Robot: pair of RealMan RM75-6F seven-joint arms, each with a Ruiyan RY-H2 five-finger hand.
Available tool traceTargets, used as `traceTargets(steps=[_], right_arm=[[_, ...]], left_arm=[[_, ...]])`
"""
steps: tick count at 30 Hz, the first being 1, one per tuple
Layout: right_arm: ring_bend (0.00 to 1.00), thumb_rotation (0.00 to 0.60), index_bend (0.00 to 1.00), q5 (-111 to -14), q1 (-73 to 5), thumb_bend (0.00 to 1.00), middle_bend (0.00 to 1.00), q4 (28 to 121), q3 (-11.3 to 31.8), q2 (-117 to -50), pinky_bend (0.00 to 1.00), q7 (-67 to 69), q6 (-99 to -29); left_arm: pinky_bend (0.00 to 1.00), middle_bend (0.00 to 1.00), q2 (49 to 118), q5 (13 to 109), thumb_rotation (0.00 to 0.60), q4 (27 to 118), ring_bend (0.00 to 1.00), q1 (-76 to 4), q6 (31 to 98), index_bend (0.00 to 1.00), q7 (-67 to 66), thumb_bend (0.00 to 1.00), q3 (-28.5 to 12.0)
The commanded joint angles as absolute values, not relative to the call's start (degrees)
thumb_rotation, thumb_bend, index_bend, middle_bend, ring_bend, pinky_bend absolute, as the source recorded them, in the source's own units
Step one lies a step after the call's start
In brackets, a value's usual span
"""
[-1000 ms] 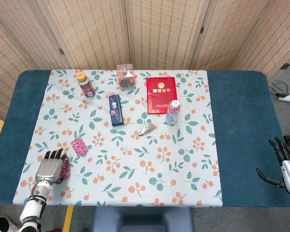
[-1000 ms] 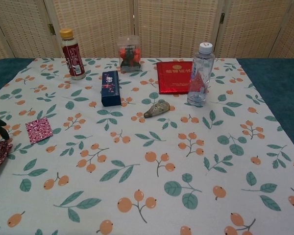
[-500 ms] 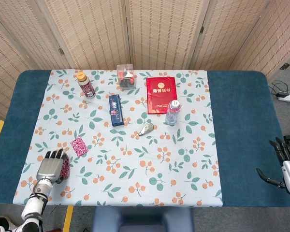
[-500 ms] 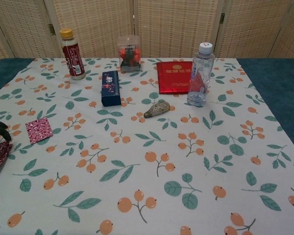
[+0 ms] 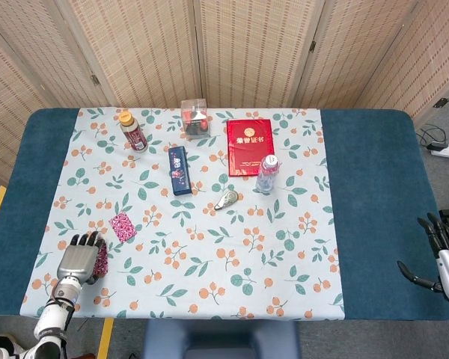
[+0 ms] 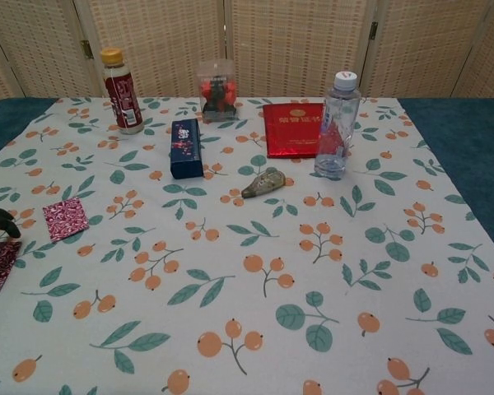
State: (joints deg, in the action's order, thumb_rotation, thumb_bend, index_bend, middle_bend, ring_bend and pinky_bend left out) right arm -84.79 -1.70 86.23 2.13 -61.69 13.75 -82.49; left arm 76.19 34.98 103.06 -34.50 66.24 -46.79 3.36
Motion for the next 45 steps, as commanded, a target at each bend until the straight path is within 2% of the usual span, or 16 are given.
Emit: traceTargets(steps=[1, 9, 14, 18, 25, 34, 45], right_arm=[[0.0, 0.328, 0.0, -84.81, -1.68, 0.33, 0.0, 86.25, 2.11, -61.7, 0.0, 13.69, -82.49], [0.0, 0.329, 0.0, -84.93, -1.6, 0.33, 0.0, 86.52, 2.14, -61.52, 0.0, 13.52, -82.73], [0.0, 0.328, 0.0, -85.25, -1.56, 0.33, 0.0, 86.72, 2.17, -61.33, 0.0, 13.52, -83.1], [0.0, 0.328, 0.0, -85.34, -1.53, 0.33, 0.0, 86.52, 2.13, -61.43, 0.0, 13.84, -83.13], [0.0, 0.329, 0.0, -85.46, -1.52, 0.33, 0.0, 85.79, 2.11, -61.56, 0.0, 14.69, -83.15], [0.0, 0.328, 0.0, -85.36, -1.33, 0.33, 0.0, 85.01, 2.04, -61.62, 0.0, 15.59, -83.16], [0.0, 0.329, 0.0, -85.13, -1.06, 0.33, 0.0, 85.23, 2.06, -61.61, 0.0, 15.33, -83.37]], left_arm=[[0.0, 0.0, 76.19, 34.61, 0.598, 103.03, 0.0, -34.62, 66.05, 0.14, -46.79, 0.34, 3.38], [0.0, 0.0, 74.18, 35.42, 0.599, 105.55, 0.0, -34.78, 65.31, 0.06, -44.84, 0.34, 2.81], [0.0, 0.0, 71.51, 37.59, 0.598, 107.68, 0.0, -36.21, 63.31, 0.06, -42.16, 0.34, 0.63], [0.0, 0.0, 71.47, 34.84, 0.597, 107.8, 0.0, -39.15, 61.05, 0.08, -42.67, 0.34, -1.68], [0.0, 0.0, 74.66, 26.15, 0.599, 104.49, 0.0, -44.66, 57.83, 0.08, -43.7, 0.34, -5.0], [0.0, 0.0, 80.8, 18.02, 0.599, 98.55, 0.0, -49.15, 59.73, 0.07, -46.34, 0.33, -6.04], [0.0, 0.0, 86.95, 17.76, 0.598, 90.75, 0.0, -50.2, 62.91, 0.07, -47.16, 0.33, -5.76]])
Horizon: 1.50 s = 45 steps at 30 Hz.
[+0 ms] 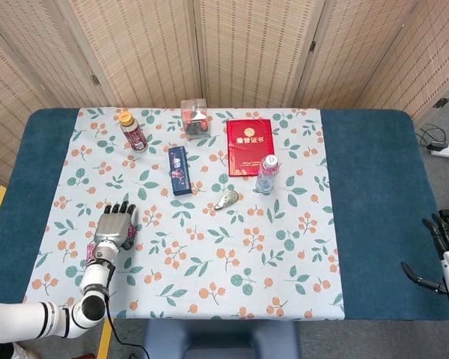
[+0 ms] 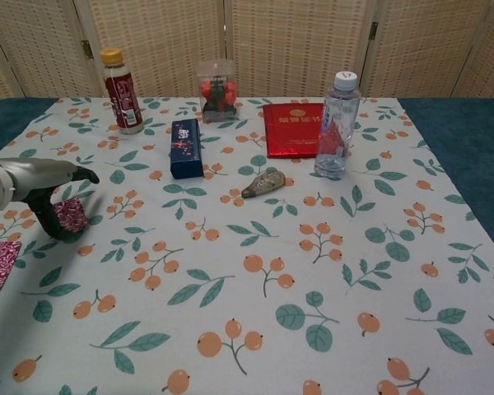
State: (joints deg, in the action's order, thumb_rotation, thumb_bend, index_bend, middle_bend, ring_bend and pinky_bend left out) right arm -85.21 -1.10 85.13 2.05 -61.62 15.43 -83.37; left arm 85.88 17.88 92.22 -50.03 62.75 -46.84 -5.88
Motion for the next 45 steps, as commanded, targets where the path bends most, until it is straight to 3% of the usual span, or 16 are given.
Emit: traceTargets(steps=[1, 17, 29, 45], right_arm=[[0.0, 0.329, 0.0, -85.09, -1.03, 0.33, 0.0, 85.29, 2.06, -61.59, 0.0, 15.29, -83.38], [0.0, 0.331, 0.0, -84.87, -0.73, 0.33, 0.0, 85.95, 2.06, -61.4, 0.0, 14.67, -83.51], [0.0, 0.328, 0.0, -85.01, -1.04, 0.33, 0.0, 86.34, 2.16, -61.31, 0.0, 14.18, -83.17], [0.0, 0.329, 0.0, -84.7, -0.76, 0.33, 0.0, 86.06, 2.08, -61.34, 0.0, 14.46, -83.07]], left_arm=[[0.0, 0.0, 87.23, 17.66, 0.598, 90.28, 0.0, -50.22, 62.77, 0.07, -47.22, 0.33, -5.74], [0.0, 0.0, 88.5, 14.66, 0.6, 84.46, 0.0, -49.4, 62.87, 0.07, -50.58, 0.33, -5.06], [0.0, 0.0, 84.16, 12.02, 0.6, 88.32, 0.0, -48.56, 55.87, 0.07, -47.13, 0.33, -6.79], [0.0, 0.0, 83.36, 5.48, 0.6, 89.38, 0.0, -50.85, 58.34, 0.07, -49.74, 0.33, -5.82]])
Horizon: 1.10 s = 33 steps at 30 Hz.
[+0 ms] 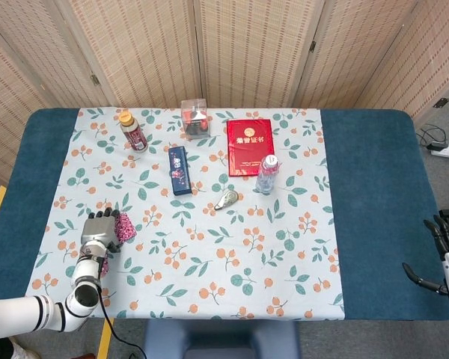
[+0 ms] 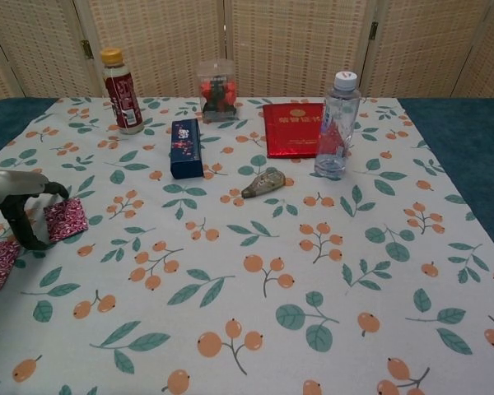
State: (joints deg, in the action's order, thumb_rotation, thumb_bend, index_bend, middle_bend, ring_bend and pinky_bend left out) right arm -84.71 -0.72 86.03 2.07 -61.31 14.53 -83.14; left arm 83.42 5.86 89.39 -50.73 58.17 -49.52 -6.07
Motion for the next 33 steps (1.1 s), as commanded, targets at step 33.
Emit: traceTargets(steps=[33], right_arm=[[0.0, 0.329, 0.0, -84.5, -0.76, 0.33, 0.0, 86.66, 2.14, -61.15, 0.0, 13.86, -82.82]], left_arm=[[0.0, 0.0, 85.04, 15.85, 0.6, 93.24, 0.0, -50.3, 62.75, 0.08, -48.49, 0.33, -2.38]])
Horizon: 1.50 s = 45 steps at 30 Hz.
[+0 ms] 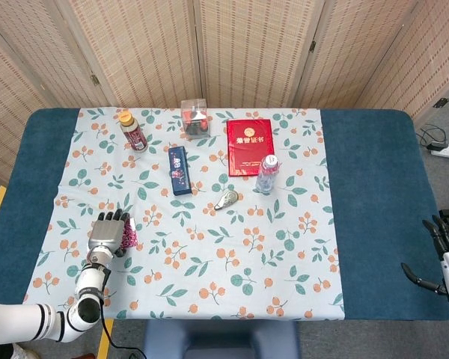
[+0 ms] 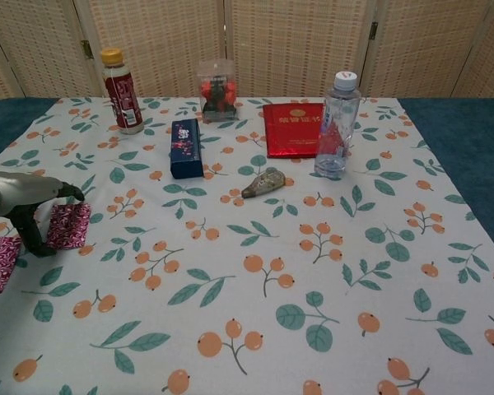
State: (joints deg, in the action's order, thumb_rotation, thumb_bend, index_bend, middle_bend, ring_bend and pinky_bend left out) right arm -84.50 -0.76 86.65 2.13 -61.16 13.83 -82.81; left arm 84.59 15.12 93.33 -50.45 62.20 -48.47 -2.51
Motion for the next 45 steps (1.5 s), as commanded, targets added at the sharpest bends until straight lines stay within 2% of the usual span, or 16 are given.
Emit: traceTargets(steps=[1, 19, 29, 36, 45], right_arm=[[0.0, 0.329, 0.0, -84.53, -0.77, 0.33, 0.0, 86.66, 2.15, -61.15, 0.0, 13.87, -82.83], [0.0, 0.329, 0.0, -84.49, -0.82, 0.33, 0.0, 86.61, 2.13, -61.14, 0.0, 13.94, -82.6], [0.0, 0.329, 0.0, -84.37, -0.84, 0.33, 0.0, 87.06, 2.19, -60.93, 0.0, 13.55, -82.6], [0.0, 0.33, 0.0, -84.43, -0.99, 0.33, 0.0, 87.37, 2.24, -60.84, 0.0, 13.26, -82.5], [0.0, 0.33, 0.0, -84.41, -1.09, 0.33, 0.0, 87.39, 2.29, -60.81, 0.0, 13.21, -82.4]], left_arm=[[0.0, 0.0, 85.24, 16.07, 0.6, 93.15, 0.0, -50.25, 62.95, 0.08, -48.5, 0.33, -2.37], [0.0, 0.0, 87.44, 17.35, 0.6, 90.85, 0.0, -49.21, 64.35, 0.13, -49.43, 0.33, -2.8], [0.0, 0.0, 87.81, 18.57, 0.6, 90.15, 0.0, -48.38, 64.47, 0.2, -49.05, 0.33, -3.37], [0.0, 0.0, 85.84, 20.05, 0.6, 92.43, 0.0, -47.62, 64.67, 0.22, -48.53, 0.34, -3.45], [0.0, 0.0, 80.15, 24.53, 0.6, 99.26, 0.0, -45.77, 65.95, 0.21, -46.64, 0.34, -2.56]])
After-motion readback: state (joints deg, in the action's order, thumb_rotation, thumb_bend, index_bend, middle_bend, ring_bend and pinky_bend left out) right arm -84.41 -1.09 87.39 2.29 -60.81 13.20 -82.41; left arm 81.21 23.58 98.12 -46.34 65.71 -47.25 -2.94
